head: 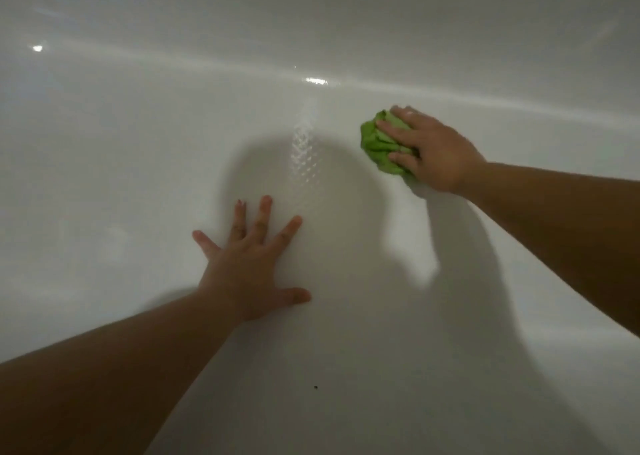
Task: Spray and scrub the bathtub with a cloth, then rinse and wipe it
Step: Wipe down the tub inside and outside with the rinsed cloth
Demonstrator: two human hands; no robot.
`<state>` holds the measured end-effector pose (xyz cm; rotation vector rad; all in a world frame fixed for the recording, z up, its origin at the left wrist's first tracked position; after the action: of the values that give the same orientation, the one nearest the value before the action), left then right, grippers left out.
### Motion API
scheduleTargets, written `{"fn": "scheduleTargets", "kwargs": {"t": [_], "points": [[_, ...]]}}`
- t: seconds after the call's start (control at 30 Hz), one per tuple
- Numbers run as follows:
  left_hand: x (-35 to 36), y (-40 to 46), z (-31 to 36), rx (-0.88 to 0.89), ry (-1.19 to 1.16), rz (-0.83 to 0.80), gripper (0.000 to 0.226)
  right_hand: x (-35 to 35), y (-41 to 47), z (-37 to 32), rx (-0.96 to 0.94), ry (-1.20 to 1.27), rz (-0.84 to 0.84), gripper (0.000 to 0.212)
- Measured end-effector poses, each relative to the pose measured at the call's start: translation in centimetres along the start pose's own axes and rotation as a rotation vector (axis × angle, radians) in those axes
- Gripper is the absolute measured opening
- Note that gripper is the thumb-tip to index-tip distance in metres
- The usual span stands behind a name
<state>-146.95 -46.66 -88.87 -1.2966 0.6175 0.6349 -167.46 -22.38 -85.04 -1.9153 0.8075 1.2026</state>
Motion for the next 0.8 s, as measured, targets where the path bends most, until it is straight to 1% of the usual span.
{"fn": "scheduleTargets", "kwargs": {"t": [0.03,0.1,0.17,0.2,0.27,0.4,0.47,0.53,0.57,0.63,0.7,0.73,0.8], "points": [[-0.1,0.2,0.1,-0.017,0.002,0.019,0.121,-1.4,1.4,1.9,0.057,0.000,0.039,0.059],[-0.1,0.4,0.7,-0.041,0.012,0.037,0.121,-2.8,2.9,3.5,0.093,0.002,0.106,0.060],[-0.2,0.7,1.2,-0.054,0.012,0.043,0.120,-2.6,2.4,2.7,0.111,0.052,0.142,0.059],[-0.3,0.8,1.4,-0.059,0.009,0.049,0.120,-1.6,1.4,1.8,0.093,0.079,0.129,0.057],[-0.4,1.0,1.7,-0.063,0.007,0.048,0.121,1.3,-2.6,-1.4,-0.033,0.121,0.046,0.055],[-0.4,1.3,2.0,-0.066,0.033,0.023,0.121,6.5,-15.0,-9.3,-0.510,0.142,-0.180,0.048],[-0.4,1.4,2.1,-0.072,0.036,0.014,0.122,7.7,-18.2,-10.6,-0.631,0.168,-0.276,0.046],[-0.4,1.4,2.2,-0.082,0.037,0.004,0.123,7.2,-16.7,-10.1,-0.693,0.162,-0.280,0.042],[-0.4,1.4,2.3,-0.088,0.038,0.001,0.123,6.8,-14.7,-9.2,-0.686,0.159,-0.264,0.042],[-0.4,1.5,2.5,-0.094,0.028,0.003,0.123,4.7,-8.5,-5.8,-0.587,0.109,-0.178,0.051],[-0.6,1.5,2.6,-0.103,0.019,0.009,0.123,1.2,-2.2,0.0,-0.374,0.064,0.013,0.048],[-0.7,1.5,2.7,-0.105,0.020,0.011,0.123,-1.0,0.0,2.9,-0.257,0.039,0.102,0.053],[-0.7,1.5,3.0,-0.110,0.016,0.012,0.123,-2.7,1.9,6.7,-0.053,0.013,0.172,0.059]]}}
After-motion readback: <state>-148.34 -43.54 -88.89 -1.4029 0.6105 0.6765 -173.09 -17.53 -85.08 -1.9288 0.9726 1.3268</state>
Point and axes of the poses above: each hand's wrist, its own y-axis towards the middle knuckle, its own x-axis out of the palm, z = x × y, the point moved 9 cm from there along y, towards the middle knuckle, and after that the axes turned 2 degrees about x, right-handed, at the moved point
